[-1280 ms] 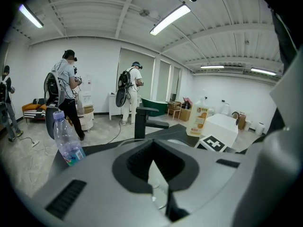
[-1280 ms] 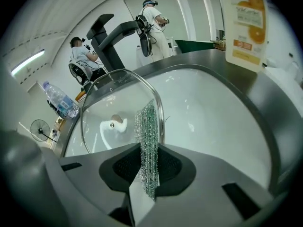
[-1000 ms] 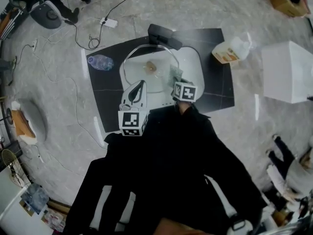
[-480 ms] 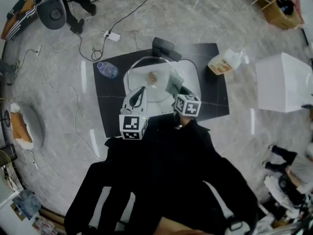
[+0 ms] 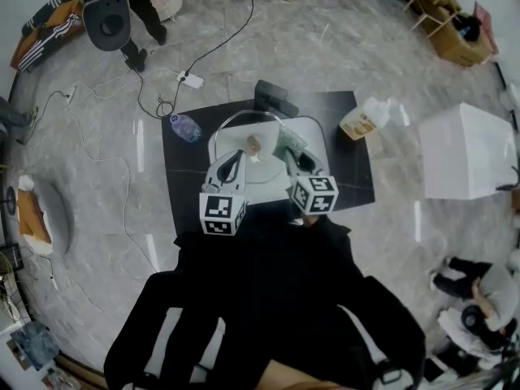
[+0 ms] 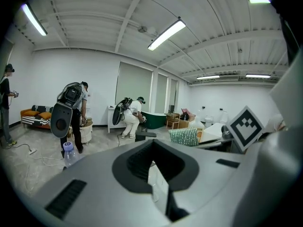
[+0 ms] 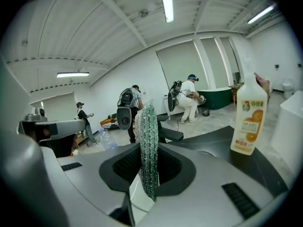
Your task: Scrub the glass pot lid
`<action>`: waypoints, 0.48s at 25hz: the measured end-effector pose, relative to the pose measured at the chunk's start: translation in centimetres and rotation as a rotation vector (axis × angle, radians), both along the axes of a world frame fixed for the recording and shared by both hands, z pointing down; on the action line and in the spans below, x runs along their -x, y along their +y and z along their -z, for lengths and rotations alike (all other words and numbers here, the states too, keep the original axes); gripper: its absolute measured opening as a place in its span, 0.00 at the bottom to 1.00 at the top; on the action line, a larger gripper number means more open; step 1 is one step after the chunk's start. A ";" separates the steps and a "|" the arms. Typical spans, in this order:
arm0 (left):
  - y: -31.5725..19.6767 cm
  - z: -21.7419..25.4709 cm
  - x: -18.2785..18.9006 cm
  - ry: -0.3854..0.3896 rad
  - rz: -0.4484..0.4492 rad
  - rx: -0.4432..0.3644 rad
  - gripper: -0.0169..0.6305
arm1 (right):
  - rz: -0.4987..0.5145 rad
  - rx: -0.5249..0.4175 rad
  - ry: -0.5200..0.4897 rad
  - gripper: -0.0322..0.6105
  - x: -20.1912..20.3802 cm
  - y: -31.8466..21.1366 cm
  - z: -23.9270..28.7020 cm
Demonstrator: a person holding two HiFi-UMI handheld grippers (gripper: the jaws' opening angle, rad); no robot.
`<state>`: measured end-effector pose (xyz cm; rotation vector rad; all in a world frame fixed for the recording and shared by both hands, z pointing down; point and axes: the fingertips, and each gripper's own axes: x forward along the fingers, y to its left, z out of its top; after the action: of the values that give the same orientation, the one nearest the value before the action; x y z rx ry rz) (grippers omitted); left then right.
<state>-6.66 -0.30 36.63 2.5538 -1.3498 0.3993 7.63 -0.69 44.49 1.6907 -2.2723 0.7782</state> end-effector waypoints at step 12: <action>0.3 2.6 0.8 0.004 0.007 -0.057 0.03 | 0.004 -0.198 0.007 0.16 0.7 0.9 7.2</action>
<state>-7.51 0.00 34.07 2.5931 -1.3876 0.3596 6.90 0.25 37.24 1.7664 -2.4166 0.5602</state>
